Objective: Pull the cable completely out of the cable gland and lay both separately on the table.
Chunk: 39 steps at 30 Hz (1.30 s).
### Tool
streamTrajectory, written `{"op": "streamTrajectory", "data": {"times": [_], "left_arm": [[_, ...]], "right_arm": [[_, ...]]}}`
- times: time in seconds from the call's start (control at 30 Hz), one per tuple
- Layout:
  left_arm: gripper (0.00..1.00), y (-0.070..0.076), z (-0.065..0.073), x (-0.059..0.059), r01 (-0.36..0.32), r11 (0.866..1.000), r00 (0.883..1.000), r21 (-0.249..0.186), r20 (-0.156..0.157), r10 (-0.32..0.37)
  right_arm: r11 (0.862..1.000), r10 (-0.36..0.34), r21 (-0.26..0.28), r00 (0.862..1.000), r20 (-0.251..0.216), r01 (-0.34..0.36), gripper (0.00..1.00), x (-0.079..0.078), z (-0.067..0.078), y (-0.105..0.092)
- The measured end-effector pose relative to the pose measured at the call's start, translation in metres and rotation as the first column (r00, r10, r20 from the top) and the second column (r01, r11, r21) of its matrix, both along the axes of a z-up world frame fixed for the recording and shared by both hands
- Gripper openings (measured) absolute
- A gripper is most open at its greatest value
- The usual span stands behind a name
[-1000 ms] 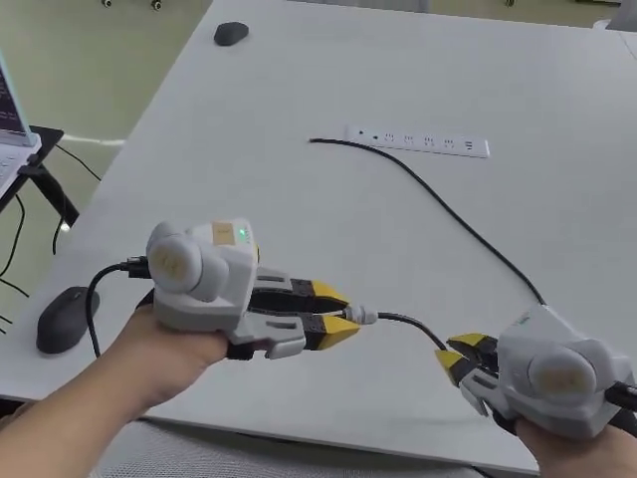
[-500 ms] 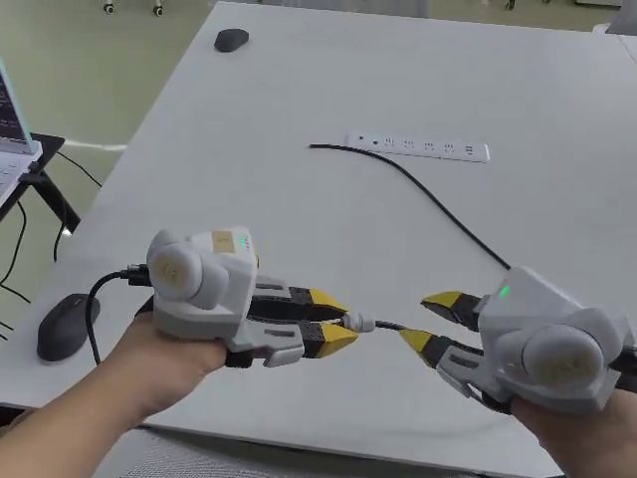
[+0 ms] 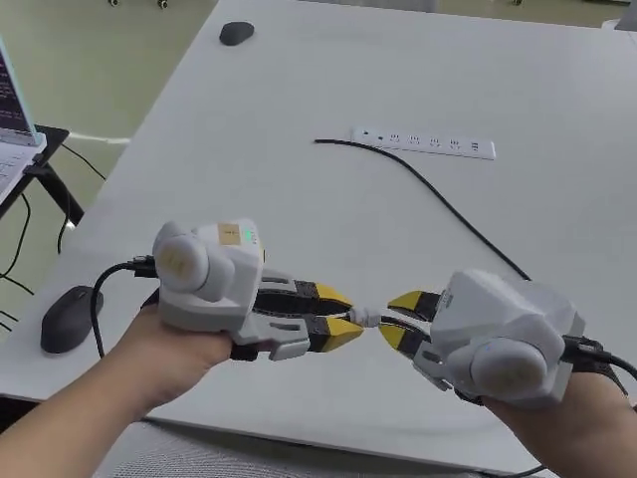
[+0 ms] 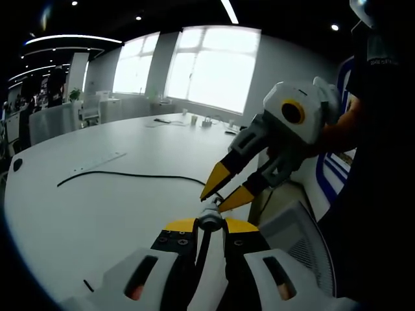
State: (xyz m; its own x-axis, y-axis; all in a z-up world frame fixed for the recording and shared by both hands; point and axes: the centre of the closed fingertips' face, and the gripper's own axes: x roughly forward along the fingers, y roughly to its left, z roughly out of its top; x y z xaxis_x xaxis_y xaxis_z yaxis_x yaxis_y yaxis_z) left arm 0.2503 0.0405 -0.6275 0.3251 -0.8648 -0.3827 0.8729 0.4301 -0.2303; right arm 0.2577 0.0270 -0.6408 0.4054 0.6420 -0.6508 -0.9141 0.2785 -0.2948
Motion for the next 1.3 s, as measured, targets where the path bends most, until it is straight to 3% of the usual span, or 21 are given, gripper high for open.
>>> {"op": "streamTrajectory", "data": {"times": [0.27, 0.73, 1.1, 1.3], "left_arm": [[0.15, -0.001, 0.001, 0.002, -0.008, 1.000, 1.000, -0.006, 0.001, 0.008], [0.15, -0.002, 0.002, 0.006, -0.009, 1.000, 1.000, -0.009, 0.002, 0.009], [0.15, -0.003, 0.005, 0.009, -0.011, 1.000, 1.000, -0.011, 0.008, 0.011], [0.15, -0.004, 0.006, 0.008, -0.003, 1.000, 1.000, -0.012, 0.015, 0.003]], "right_arm": [[1.000, -0.003, 0.002, 1.000, 0.018, 0.002, 0.02, 0.001, -0.001, 0.000], [0.994, -0.098, 0.037, 0.993, -0.063, 0.100, 0.00, 0.010, -0.010, -0.013], [0.976, -0.205, 0.046, 0.970, -0.133, 0.213, 0.00, 0.019, -0.021, -0.029], [0.949, -0.297, 0.053, 0.936, -0.188, 0.312, 0.00, 0.024, -0.029, -0.041]]}}
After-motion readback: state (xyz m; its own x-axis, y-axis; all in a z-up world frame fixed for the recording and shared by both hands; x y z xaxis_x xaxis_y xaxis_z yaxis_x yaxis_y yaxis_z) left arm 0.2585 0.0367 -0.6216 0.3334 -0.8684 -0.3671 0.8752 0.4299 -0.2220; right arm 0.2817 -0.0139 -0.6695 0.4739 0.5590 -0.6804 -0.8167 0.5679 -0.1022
